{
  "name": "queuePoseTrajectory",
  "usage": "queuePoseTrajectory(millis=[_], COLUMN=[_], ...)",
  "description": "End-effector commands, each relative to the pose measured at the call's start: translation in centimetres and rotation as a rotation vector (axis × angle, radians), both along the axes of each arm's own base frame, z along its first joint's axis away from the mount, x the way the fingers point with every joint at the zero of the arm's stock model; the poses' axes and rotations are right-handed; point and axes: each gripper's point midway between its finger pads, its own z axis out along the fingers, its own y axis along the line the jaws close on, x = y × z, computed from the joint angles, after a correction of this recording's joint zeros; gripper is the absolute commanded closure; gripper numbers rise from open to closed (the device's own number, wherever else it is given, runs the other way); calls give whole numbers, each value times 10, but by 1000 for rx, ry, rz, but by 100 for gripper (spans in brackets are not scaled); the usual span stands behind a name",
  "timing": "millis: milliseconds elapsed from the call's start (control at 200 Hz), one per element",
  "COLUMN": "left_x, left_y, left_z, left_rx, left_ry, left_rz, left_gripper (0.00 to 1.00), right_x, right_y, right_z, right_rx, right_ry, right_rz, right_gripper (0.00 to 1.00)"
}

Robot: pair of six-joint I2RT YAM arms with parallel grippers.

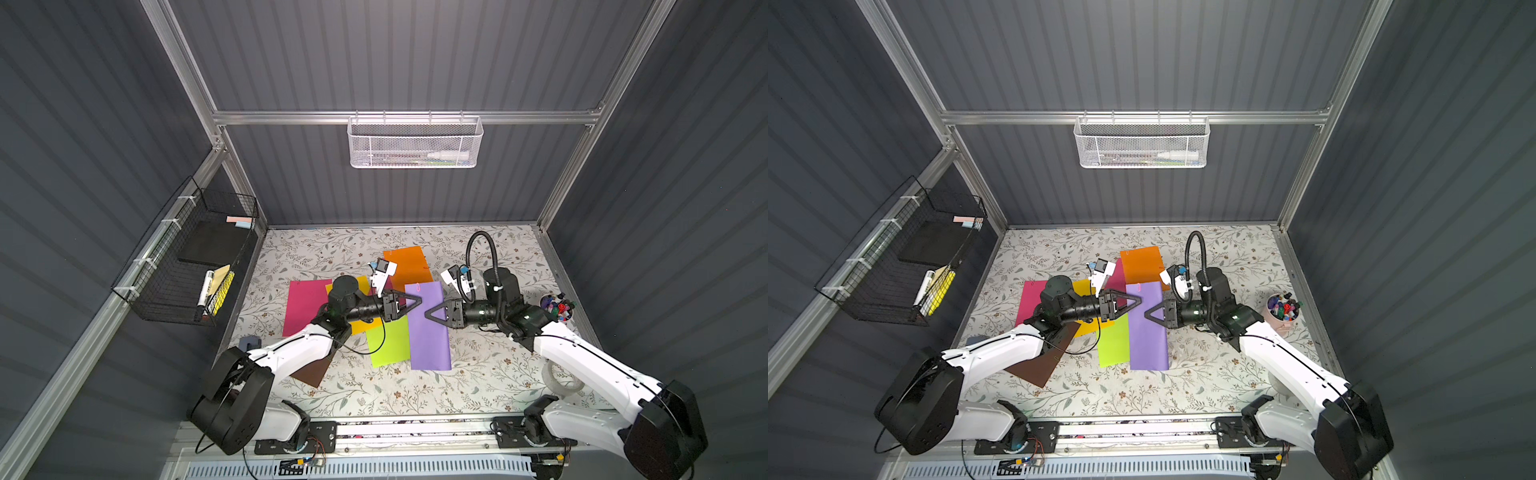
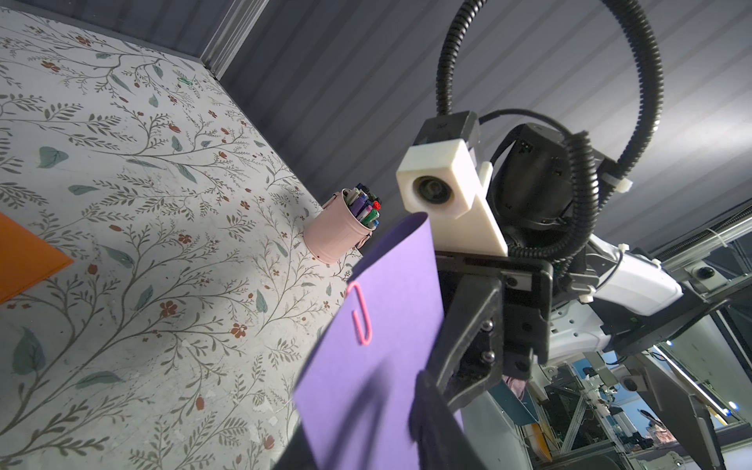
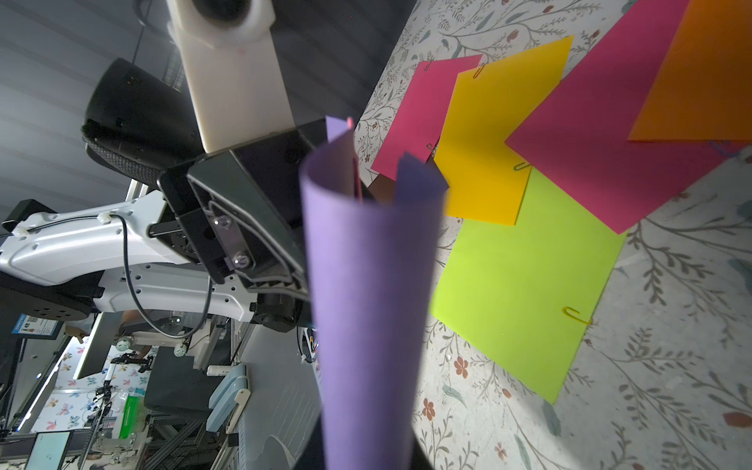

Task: Unclip the paperclips from the documents
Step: Pick up the document from the center of the board.

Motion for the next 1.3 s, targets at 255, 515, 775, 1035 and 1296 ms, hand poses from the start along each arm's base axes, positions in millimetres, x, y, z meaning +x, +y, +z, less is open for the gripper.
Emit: queuePoseTrajectory(millis=[255,515,775,1035,1296], left_x=[6,21,26,12,-30], left_y=[-4,-2,6,3,-25], left_z=[9,9,3,7,23], left_rx=[15,227,404,502,526], left_ry=[-42,-149,-225,-316,-441], left_rz=[-3,30,18,-63,-205], left_gripper=[100,100,100,100,100], right_x=[1,7,16,20,23], right_y=[-4,-66,-118,-85,-48], right_z=[-12,-28,29,75,114], right_rx=[-67,-448,-564,-425,-189], right_ry=[-13,-156,-439,-719,-914], right_rz=[-18,-172,-318,-123,122], right_gripper=[67,14,1,1,7])
